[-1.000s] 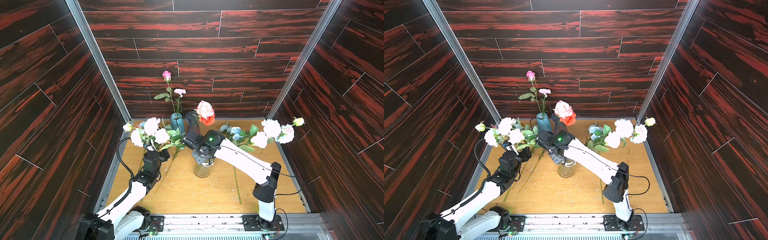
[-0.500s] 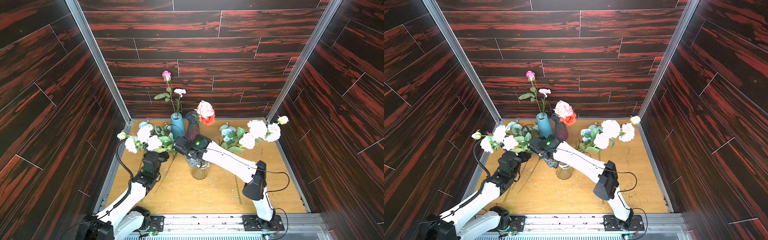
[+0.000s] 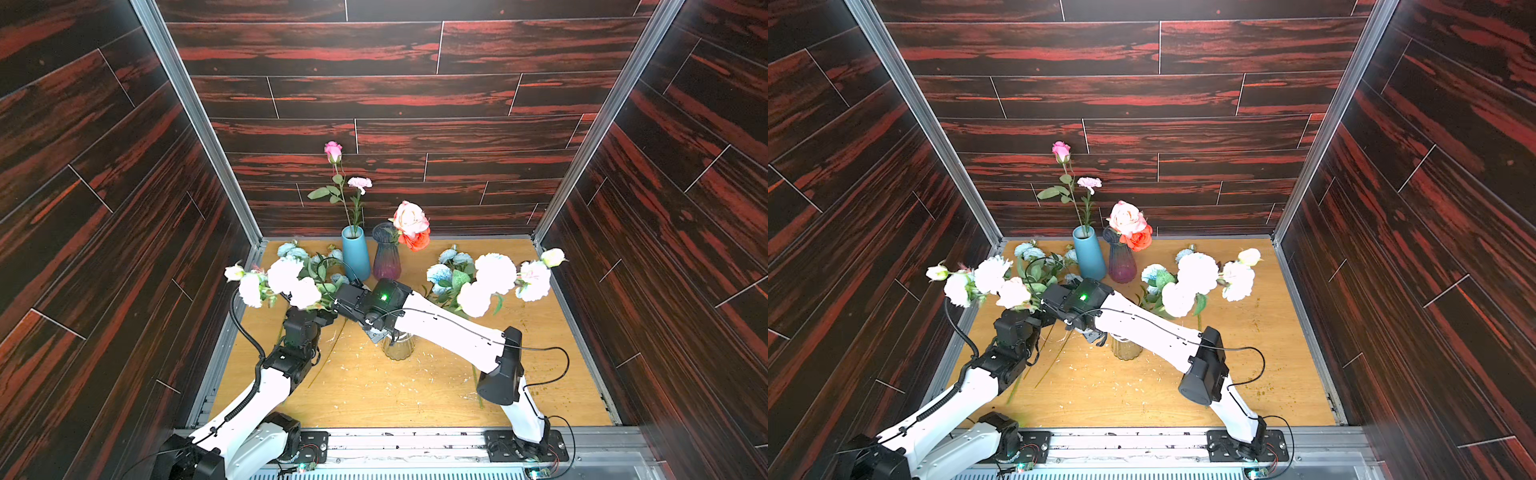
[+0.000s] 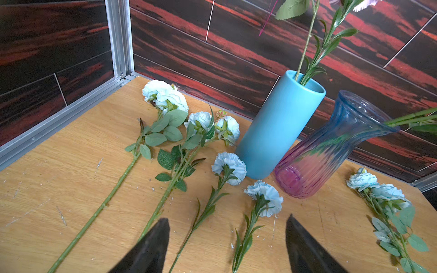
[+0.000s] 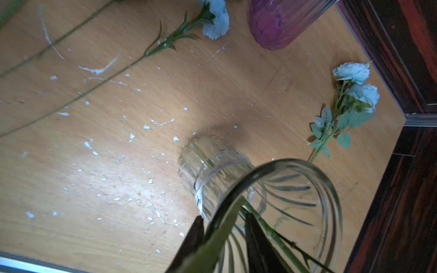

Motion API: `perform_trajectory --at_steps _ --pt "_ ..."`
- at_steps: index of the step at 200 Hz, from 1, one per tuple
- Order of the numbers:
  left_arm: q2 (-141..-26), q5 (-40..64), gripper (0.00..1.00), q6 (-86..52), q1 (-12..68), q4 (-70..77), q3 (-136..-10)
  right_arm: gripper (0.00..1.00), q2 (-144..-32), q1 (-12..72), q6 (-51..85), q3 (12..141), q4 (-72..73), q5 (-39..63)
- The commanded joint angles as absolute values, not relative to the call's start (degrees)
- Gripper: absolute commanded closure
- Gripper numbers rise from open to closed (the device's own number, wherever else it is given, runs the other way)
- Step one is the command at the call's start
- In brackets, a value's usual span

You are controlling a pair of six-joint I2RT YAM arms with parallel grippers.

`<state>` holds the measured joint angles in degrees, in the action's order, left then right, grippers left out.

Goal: Pick out blue flowers from the vase
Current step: Place the vase at the center of the board.

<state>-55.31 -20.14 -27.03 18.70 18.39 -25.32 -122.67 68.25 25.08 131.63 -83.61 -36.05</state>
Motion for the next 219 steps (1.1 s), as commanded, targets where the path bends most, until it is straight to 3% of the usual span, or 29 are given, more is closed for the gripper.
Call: perform_trajectory --at_steps 1,140,168,219 --pt "-53.0 -19.6 0.21 -26.9 18.4 20.1 -24.4 0.61 -121.3 69.0 26.0 132.7 -84.6 -35.8" --pt "-52.4 -2.5 0.21 -25.0 18.5 23.6 -26.5 0.49 -99.0 69.7 20.3 110.6 -60.6 -31.8" --pt "-52.4 -0.6 0.21 -25.8 18.5 24.5 -26.7 0.51 -93.2 69.8 18.7 104.0 -53.1 -31.7" --pt "-51.2 5.9 0.21 -27.1 18.4 25.8 -27.7 0.62 -86.4 69.6 12.4 94.0 -40.1 -28.5"
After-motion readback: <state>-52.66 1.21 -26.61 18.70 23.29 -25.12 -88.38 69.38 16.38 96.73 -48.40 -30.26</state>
